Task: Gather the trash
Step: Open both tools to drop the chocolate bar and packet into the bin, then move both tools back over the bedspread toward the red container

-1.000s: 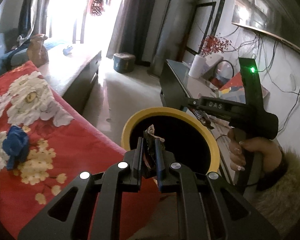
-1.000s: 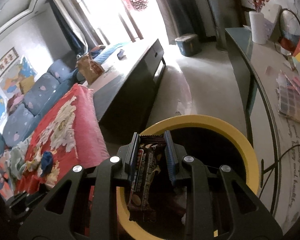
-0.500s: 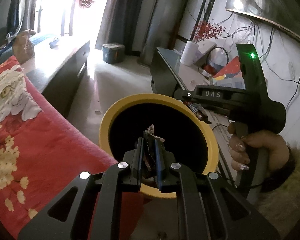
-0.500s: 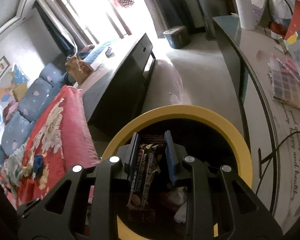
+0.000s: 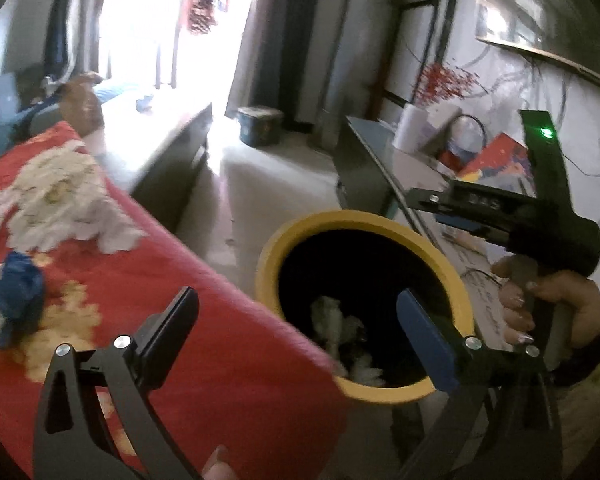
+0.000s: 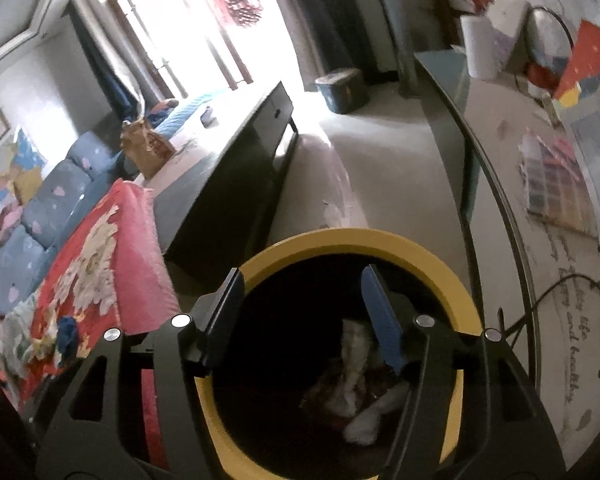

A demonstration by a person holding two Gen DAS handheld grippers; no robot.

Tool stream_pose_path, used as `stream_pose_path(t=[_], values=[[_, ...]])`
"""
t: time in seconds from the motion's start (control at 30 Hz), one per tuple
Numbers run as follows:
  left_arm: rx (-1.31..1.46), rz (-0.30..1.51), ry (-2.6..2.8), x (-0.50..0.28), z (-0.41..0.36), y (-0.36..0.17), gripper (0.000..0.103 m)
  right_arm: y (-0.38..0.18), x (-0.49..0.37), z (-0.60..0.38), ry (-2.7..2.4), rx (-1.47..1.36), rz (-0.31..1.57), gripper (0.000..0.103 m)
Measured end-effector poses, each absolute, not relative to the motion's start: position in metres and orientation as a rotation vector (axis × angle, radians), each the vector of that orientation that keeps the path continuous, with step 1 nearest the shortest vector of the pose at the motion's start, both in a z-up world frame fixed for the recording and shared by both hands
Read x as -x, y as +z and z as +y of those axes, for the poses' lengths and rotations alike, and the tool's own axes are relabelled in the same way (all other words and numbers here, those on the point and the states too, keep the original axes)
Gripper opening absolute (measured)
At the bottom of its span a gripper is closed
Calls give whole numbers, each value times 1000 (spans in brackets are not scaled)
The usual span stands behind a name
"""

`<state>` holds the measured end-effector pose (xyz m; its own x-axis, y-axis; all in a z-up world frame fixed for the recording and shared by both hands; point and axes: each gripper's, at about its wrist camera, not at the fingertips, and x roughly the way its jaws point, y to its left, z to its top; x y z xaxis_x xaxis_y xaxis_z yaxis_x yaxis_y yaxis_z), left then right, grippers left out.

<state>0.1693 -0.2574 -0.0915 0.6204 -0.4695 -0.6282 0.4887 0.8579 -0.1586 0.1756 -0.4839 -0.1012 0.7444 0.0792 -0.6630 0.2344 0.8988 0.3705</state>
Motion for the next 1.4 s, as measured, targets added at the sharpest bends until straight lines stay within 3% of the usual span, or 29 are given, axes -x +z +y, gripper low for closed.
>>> stream_pose_path(t=[0.37,0.47,1.4], values=[[19,639,-419,-161,-201,-66,96,-73,-178,-427,57,-359,708,54],[34,629,-391,-159,-186,-64,96,-68,-176,-415,76,-337,703,61],[148,545,-121,-136,-63,-43,96,-49,-163,-307,315,-187,735,62]])
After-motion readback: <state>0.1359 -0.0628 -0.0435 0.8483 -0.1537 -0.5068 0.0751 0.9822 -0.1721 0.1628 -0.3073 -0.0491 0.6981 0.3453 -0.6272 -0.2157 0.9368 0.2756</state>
